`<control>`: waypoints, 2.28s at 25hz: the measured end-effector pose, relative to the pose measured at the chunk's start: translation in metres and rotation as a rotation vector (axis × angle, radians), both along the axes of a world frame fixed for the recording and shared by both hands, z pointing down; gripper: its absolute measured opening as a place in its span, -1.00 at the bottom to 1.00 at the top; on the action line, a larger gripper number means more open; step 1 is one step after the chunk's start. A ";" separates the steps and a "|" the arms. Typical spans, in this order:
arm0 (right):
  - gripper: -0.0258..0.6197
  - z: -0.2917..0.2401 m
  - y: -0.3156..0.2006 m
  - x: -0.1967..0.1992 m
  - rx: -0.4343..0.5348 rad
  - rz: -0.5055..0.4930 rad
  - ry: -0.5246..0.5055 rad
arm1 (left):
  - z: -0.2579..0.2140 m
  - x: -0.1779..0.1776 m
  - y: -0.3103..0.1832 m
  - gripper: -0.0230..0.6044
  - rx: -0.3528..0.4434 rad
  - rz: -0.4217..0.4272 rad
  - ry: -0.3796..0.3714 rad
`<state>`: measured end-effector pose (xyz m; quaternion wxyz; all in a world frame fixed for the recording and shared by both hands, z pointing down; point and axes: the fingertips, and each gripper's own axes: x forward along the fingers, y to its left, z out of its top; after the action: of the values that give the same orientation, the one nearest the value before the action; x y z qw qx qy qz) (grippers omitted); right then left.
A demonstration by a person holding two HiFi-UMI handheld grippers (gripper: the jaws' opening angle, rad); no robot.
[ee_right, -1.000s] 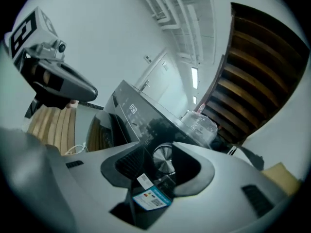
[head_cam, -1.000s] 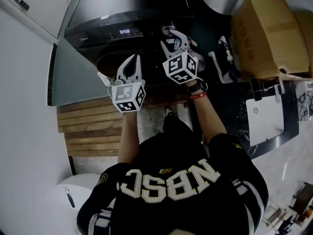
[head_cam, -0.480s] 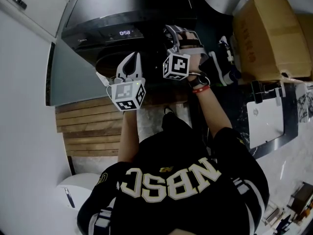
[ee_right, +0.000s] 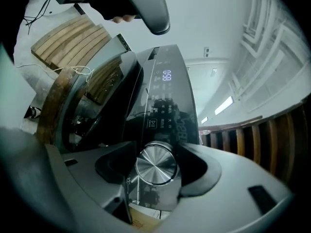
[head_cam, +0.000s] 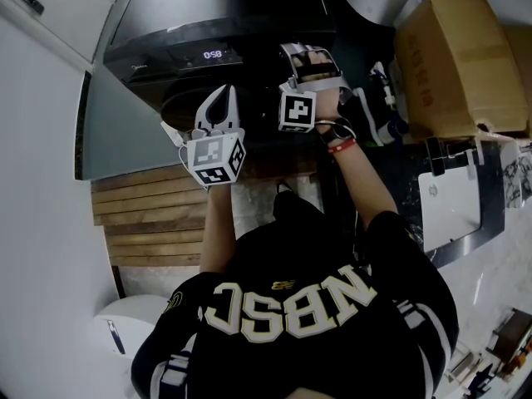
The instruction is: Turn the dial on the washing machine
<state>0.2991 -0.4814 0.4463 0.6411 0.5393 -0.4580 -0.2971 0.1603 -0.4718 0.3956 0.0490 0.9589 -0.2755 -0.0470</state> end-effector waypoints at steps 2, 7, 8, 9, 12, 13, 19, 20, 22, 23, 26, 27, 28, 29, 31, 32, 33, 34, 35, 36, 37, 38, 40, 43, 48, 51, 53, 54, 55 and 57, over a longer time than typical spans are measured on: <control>-0.09 0.001 0.000 0.000 0.004 -0.002 -0.006 | 0.000 -0.001 -0.001 -0.88 -0.002 -0.002 0.005; -0.10 -0.002 0.000 0.001 0.034 0.001 -0.035 | 0.002 0.002 -0.002 -0.88 -0.006 0.006 0.007; -0.10 -0.002 0.000 0.003 0.046 0.005 -0.050 | 0.003 0.003 -0.002 -0.88 -0.007 0.008 0.007; -0.10 -0.002 0.000 0.004 0.060 0.009 -0.071 | 0.003 0.004 -0.002 -0.88 -0.007 0.011 0.006; -0.10 -0.004 0.000 0.006 0.114 0.021 -0.151 | 0.003 0.006 -0.002 -0.88 -0.007 0.014 0.005; -0.10 -0.005 0.000 0.007 0.139 0.026 -0.188 | 0.003 0.006 -0.003 -0.88 -0.007 0.013 0.005; -0.10 -0.014 0.001 0.009 0.251 0.056 -0.385 | -0.002 0.000 -0.009 -0.88 0.000 -0.008 0.010; -0.10 -0.014 0.001 0.009 0.255 0.059 -0.389 | -0.002 -0.002 -0.010 -0.88 0.001 -0.011 0.009; -0.10 -0.014 0.001 0.009 0.264 0.063 -0.407 | -0.001 -0.004 -0.011 -0.88 0.000 -0.016 0.006; -0.10 -0.015 0.001 0.009 0.269 0.065 -0.416 | -0.001 -0.005 -0.011 -0.88 -0.001 -0.018 0.006; -0.10 -0.016 0.001 0.010 0.293 0.075 -0.453 | -0.001 -0.007 -0.012 -0.88 0.001 -0.024 0.006; -0.10 -0.016 0.002 0.011 0.301 0.078 -0.466 | -0.001 -0.008 -0.012 -0.88 0.002 -0.025 0.006; -0.10 -0.017 0.002 0.011 0.307 0.082 -0.476 | -0.001 -0.008 -0.012 -0.88 0.003 -0.026 0.006; -0.10 -0.017 0.002 0.011 0.312 0.086 -0.484 | -0.001 -0.009 -0.012 -0.88 0.004 -0.027 0.006; -0.10 -0.018 0.002 0.012 0.319 0.093 -0.496 | -0.001 -0.010 -0.012 -0.88 0.006 -0.030 0.006; -0.10 -0.018 0.002 0.012 0.320 0.095 -0.499 | -0.001 -0.011 -0.012 -0.88 0.006 -0.031 0.007; -0.10 -0.018 0.002 0.011 0.322 0.097 -0.500 | -0.001 -0.012 -0.012 -0.88 0.006 -0.033 0.007; -0.10 -0.018 0.002 0.011 0.325 0.098 -0.504 | 0.000 -0.012 -0.013 -0.88 0.005 -0.035 0.008; -0.10 -0.018 0.002 0.011 0.329 0.099 -0.512 | 0.000 -0.013 -0.013 -0.88 0.004 -0.036 0.008; -0.10 -0.018 0.002 0.011 0.335 0.100 -0.525 | 0.000 -0.013 -0.014 -0.88 0.003 -0.036 0.008; -0.10 -0.019 0.001 0.012 0.343 0.102 -0.543 | 0.000 -0.013 -0.014 -0.88 0.003 -0.035 0.009; -0.11 -0.019 0.002 0.012 0.354 0.105 -0.566 | 0.000 -0.012 -0.014 -0.88 0.003 -0.034 0.009; -0.11 -0.021 0.002 0.014 0.388 0.115 -0.636 | -0.001 -0.012 -0.013 -0.88 0.005 -0.032 0.010; -0.11 -0.025 0.005 0.017 0.469 0.134 -0.788 | -0.002 -0.012 -0.013 -0.88 0.007 -0.031 0.012; -0.11 -0.028 0.005 0.019 0.507 0.144 -0.838 | -0.002 -0.013 -0.014 -0.88 0.009 -0.030 0.014; -0.11 -0.028 0.005 0.019 0.505 0.143 -0.835 | -0.001 -0.013 -0.016 -0.88 0.006 -0.030 0.016; -0.11 -0.028 0.005 0.019 0.501 0.140 -0.836 | -0.001 -0.012 -0.016 -0.88 0.004 -0.029 0.019; -0.11 -0.028 0.005 0.018 0.498 0.139 -0.836 | -0.001 -0.011 -0.016 -0.88 0.003 -0.028 0.021; -0.11 -0.027 0.005 0.018 0.496 0.138 -0.837 | -0.002 -0.009 -0.015 -0.88 0.002 -0.025 0.022; -0.11 -0.027 0.005 0.018 0.493 0.136 -0.839 | -0.002 -0.006 -0.014 -0.88 0.002 -0.019 0.024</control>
<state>0.3175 -0.4762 0.4191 0.2725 0.7770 -0.5565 -0.1110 0.1542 -0.4853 0.3940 0.0509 0.9557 -0.2838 -0.0591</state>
